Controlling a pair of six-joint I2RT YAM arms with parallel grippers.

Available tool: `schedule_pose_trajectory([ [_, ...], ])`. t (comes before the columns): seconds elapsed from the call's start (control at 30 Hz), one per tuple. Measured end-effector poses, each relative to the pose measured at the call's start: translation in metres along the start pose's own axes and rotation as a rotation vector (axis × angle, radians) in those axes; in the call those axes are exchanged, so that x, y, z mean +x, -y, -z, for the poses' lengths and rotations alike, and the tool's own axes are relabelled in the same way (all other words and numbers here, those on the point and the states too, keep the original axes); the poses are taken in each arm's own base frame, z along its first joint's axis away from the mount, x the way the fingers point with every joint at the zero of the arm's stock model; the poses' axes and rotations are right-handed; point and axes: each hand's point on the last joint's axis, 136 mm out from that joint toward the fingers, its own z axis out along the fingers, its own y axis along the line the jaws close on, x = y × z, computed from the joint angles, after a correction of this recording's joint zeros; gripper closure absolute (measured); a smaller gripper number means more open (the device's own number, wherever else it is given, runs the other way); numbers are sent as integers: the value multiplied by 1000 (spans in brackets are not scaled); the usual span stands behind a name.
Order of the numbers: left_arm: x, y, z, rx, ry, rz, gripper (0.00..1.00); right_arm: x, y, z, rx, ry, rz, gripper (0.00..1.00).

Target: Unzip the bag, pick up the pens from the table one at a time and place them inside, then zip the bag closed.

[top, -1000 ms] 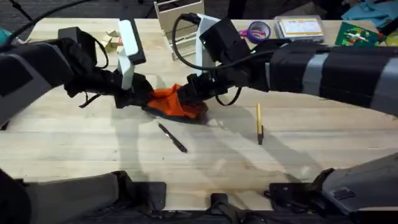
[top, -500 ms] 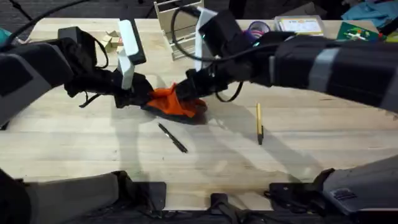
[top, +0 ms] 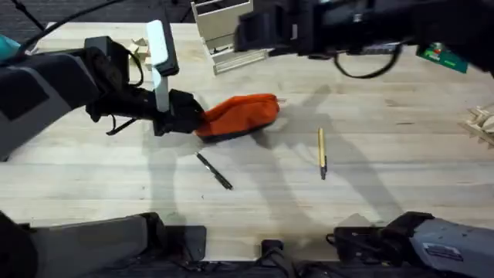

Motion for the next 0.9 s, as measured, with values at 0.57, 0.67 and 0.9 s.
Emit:
schedule_pose_trajectory([
  [0.57, 0, 0, 0, 0, 3, 2, 958, 6, 20, 14, 51, -26, -28, 4],
  [0.67, 0, 0, 0, 1, 3, 2, 958, 3, 27, 17, 64, -14, -36, 4],
  [0.9, 0, 0, 0, 1, 2, 2, 958, 8, 53, 29, 125, -32, -105, 4],
])
